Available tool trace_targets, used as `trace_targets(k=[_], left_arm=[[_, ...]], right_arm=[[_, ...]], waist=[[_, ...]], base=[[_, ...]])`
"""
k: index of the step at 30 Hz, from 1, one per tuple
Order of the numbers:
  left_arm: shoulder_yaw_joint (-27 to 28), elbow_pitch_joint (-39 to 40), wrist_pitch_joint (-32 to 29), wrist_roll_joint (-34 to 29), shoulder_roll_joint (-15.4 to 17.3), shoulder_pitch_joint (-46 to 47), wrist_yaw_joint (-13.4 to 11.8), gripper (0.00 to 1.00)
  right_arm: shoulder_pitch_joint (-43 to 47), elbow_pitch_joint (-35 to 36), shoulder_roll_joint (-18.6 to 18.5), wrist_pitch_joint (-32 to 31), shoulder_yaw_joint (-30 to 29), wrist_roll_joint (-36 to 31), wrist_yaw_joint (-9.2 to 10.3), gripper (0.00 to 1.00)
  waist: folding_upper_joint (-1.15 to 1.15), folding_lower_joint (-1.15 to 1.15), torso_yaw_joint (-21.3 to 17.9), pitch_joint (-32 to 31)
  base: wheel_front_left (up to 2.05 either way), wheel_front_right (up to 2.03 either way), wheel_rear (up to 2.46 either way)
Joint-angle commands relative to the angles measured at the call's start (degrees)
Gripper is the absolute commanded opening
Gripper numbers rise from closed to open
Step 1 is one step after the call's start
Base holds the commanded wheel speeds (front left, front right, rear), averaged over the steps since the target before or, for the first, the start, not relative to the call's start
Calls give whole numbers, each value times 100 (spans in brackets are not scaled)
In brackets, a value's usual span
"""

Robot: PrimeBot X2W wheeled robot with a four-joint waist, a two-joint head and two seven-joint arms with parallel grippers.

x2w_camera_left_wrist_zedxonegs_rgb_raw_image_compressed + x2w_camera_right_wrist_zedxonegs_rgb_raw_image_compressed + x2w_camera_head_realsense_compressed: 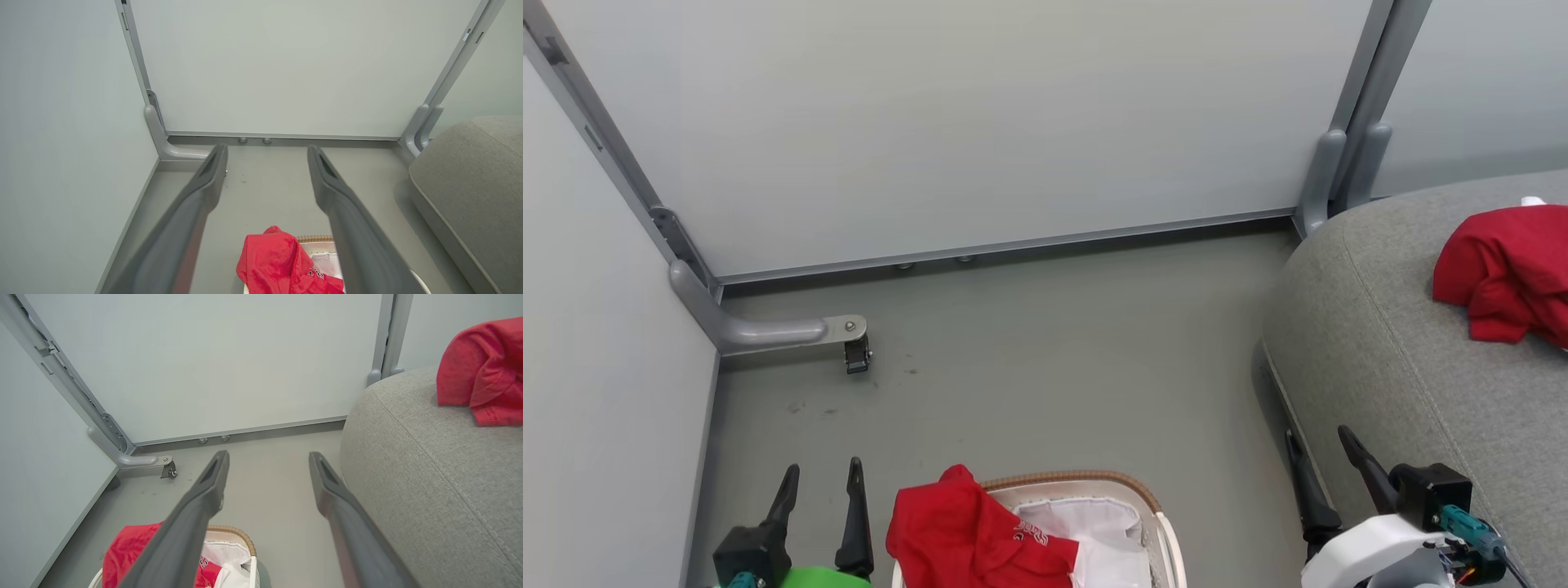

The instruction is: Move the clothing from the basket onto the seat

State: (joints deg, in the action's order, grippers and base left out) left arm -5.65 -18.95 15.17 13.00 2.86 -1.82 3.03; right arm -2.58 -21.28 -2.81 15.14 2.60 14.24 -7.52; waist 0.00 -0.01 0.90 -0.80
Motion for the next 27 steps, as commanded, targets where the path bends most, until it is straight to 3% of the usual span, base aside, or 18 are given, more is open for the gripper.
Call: trace_targets(k=[1,17,27], left_arm=[[11,1,-4,11,8,-126,23,100],[-392,-497,-3,123,8,95,24,100],[-1005,-1212,-4,250,9,973,-1,100]], right_arm=[[121,-18,-22,1,-15,24,6,100],[-3,9,-21,1,54,-38,6,100],[-537,218,-22,1,215,-87,7,100]], waist=[[0,1,-2,-25],[0,1,-137,251],[0,1,-441,1322]], base=[[0,0,0],[0,0,0],[0,0,0]])
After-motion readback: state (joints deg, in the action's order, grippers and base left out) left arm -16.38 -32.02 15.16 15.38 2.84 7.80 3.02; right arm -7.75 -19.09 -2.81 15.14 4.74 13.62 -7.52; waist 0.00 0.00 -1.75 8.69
